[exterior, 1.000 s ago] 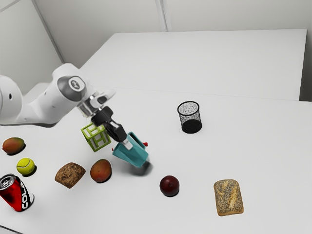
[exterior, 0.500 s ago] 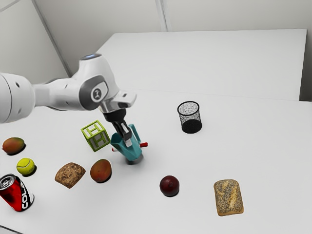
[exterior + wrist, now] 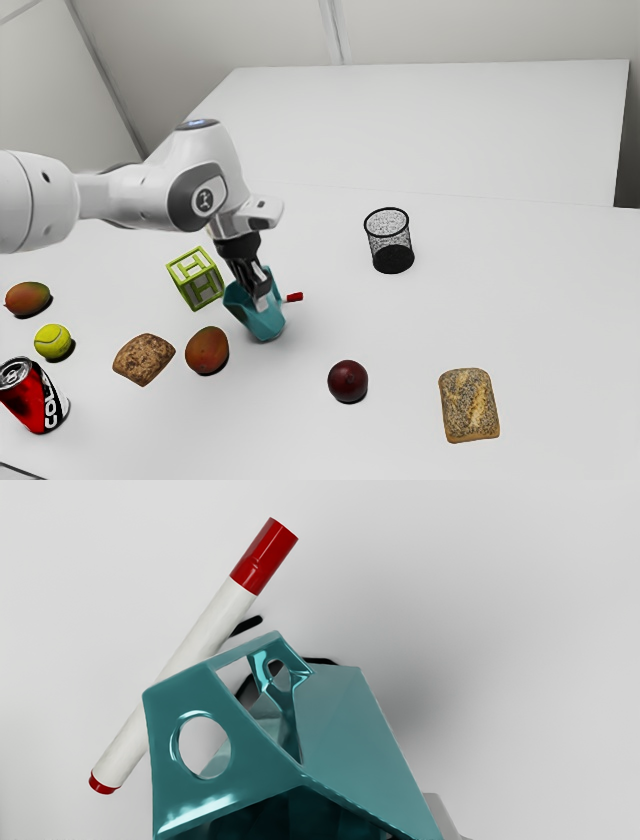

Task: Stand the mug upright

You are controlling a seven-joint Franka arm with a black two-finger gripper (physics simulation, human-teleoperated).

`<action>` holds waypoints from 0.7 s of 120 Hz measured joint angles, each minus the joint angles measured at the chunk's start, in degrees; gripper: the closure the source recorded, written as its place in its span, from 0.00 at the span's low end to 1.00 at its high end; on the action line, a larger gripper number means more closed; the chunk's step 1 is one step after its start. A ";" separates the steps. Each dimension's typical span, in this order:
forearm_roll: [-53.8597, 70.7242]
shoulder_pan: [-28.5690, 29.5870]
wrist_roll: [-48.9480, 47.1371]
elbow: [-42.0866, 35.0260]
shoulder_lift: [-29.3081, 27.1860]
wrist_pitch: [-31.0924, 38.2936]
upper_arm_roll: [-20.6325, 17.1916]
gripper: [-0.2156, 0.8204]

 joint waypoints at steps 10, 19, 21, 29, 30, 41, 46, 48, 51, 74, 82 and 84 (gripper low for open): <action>0.05 -0.42 -0.66 0.01 0.26 -0.11 -0.01 0.97; 0.06 -0.71 -1.16 0.15 0.43 -0.19 0.00 0.96; 0.02 -0.74 -1.24 0.18 0.45 -0.23 0.01 0.93; -0.12 -0.74 -1.51 0.33 0.32 -0.34 -0.03 0.78; -0.14 -0.74 -1.55 0.35 0.28 -0.35 -0.03 0.77; -0.27 -0.71 -1.83 0.49 -0.43 -0.46 -0.08 0.58; -0.30 -0.65 -1.95 0.57 -0.99 -0.51 -0.16 0.51; -0.32 -0.63 -1.99 0.61 -1.27 -0.55 -0.19 0.49; -0.33 -0.41 -2.06 0.64 -1.94 -0.64 -0.44 0.46; -0.45 -0.12 -2.45 4.20 -6.26 -3.43 -1.36 0.31; -0.48 -0.49 -2.65 6.29 -6.55 -4.71 -1.40 0.28; -0.47 -0.59 -2.77 6.97 -6.53 -4.99 -1.39 0.28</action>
